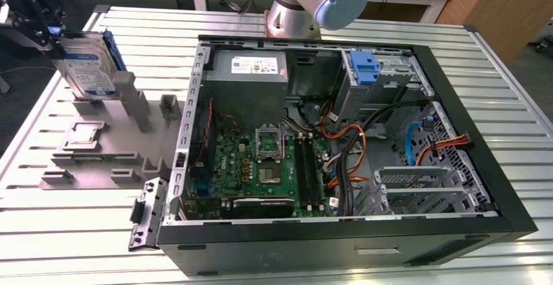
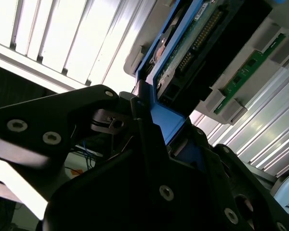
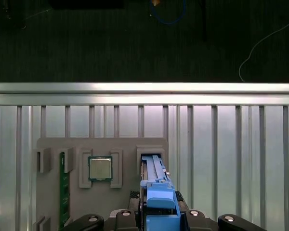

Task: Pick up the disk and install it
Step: 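Reach for the disk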

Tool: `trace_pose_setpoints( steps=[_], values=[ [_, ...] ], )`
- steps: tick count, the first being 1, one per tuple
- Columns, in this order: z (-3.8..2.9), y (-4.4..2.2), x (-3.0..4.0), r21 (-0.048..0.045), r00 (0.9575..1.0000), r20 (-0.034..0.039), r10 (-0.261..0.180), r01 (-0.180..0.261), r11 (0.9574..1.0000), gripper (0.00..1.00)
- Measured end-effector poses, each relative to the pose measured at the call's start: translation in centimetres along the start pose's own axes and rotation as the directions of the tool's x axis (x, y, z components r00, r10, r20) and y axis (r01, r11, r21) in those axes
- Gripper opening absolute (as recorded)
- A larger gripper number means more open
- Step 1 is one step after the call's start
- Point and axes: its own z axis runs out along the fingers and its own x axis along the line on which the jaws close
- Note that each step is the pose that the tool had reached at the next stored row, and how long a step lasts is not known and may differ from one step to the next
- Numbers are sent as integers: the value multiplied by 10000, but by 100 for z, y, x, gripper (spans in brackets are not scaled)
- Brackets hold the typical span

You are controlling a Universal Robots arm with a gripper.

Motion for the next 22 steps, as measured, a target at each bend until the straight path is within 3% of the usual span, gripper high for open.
trace_pose_setpoints(
  steps=[22],
  values=[
    [-168,1,-3,1,9999,-103,1,-1,10000,37]
  ],
)
